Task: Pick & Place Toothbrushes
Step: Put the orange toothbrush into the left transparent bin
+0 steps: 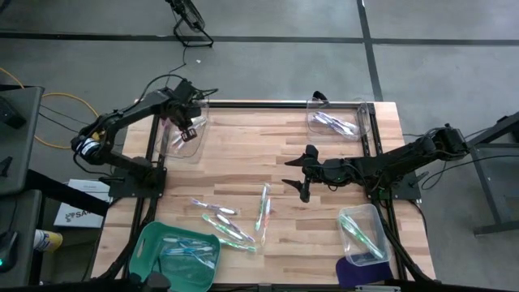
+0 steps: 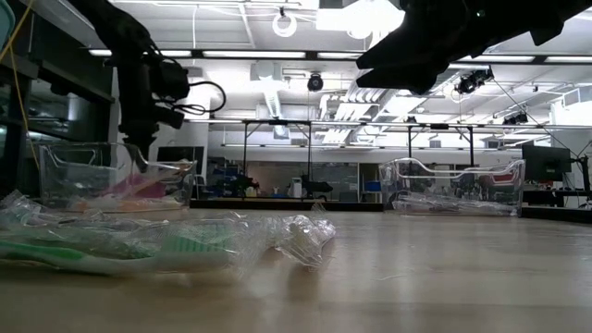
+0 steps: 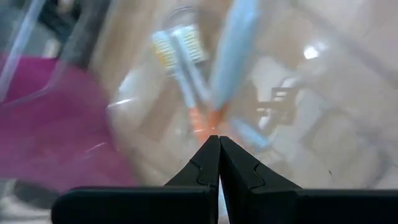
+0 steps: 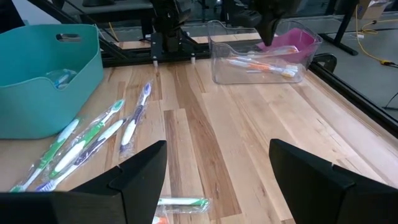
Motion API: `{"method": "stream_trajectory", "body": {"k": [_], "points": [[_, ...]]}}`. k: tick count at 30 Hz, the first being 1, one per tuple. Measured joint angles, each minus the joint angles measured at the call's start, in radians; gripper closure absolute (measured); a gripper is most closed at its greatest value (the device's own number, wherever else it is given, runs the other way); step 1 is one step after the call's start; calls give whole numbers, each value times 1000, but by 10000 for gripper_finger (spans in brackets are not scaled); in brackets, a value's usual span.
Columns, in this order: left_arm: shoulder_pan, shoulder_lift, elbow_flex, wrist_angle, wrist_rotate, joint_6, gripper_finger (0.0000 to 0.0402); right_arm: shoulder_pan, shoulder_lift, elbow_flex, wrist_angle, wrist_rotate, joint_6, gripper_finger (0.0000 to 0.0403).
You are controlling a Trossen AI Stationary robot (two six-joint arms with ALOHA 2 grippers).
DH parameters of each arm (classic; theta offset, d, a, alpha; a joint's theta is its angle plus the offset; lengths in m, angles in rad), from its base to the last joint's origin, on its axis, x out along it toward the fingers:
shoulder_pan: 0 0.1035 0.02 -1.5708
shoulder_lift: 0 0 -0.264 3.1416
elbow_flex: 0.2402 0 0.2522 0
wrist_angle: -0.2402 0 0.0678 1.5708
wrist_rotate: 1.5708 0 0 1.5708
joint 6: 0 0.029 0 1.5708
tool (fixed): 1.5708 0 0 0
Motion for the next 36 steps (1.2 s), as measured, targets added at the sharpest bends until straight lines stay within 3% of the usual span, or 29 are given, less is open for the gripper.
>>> {"method": "stream_trajectory", "body": {"k": [4, 10, 16, 31, 36], "points": [[3, 0, 0, 24, -109, 5, 399, 0, 0, 0, 0, 0, 0, 128], [1, 0, -1, -8, -72, 12, 399, 0, 0, 0, 0, 0, 0, 128], [1, 0, -1, 16, -131, 4, 399, 0, 0, 0, 0, 0, 0, 128], [-26, 104, 3, 81, -145, -25, 399, 0, 0, 0, 0, 0, 0, 128], [-24, 105, 10, 43, -44, -18, 399, 0, 0, 0, -2, 0, 0, 128]]}}
